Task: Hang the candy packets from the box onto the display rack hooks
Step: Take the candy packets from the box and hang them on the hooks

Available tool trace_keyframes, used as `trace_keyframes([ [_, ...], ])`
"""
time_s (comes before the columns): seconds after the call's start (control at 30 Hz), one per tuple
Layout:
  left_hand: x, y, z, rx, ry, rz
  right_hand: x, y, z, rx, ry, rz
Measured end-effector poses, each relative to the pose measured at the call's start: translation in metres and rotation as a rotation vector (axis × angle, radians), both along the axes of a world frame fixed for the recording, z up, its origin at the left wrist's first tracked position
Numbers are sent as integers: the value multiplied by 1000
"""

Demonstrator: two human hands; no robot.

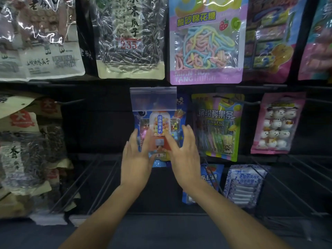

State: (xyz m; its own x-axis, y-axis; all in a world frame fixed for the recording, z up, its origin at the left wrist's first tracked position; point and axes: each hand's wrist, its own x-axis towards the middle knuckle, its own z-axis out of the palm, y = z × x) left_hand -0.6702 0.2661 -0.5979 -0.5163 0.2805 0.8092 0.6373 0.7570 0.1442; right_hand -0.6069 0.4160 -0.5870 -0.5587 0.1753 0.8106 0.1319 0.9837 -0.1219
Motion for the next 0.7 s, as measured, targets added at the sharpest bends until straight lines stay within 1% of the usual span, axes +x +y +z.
trace_keyframes([
  [0.07,2,-12,-5,-133,49,38,4,3,-1,97,-25,-1],
  [0.13,7,-23,-9,-270,21,45,8,5,-4,150,-71,54],
  [0.2,14,-30,-11,-354,-31,48,14,5,-6,189,-130,90],
  [0.33,24,-37,-9,-431,-127,53,25,1,-6,208,-246,89],
  [0.5,40,-40,11,-539,-230,89,41,-5,9,189,-432,103],
  [0.7,79,-48,29,-583,-345,67,80,-15,21,77,-503,193],
])
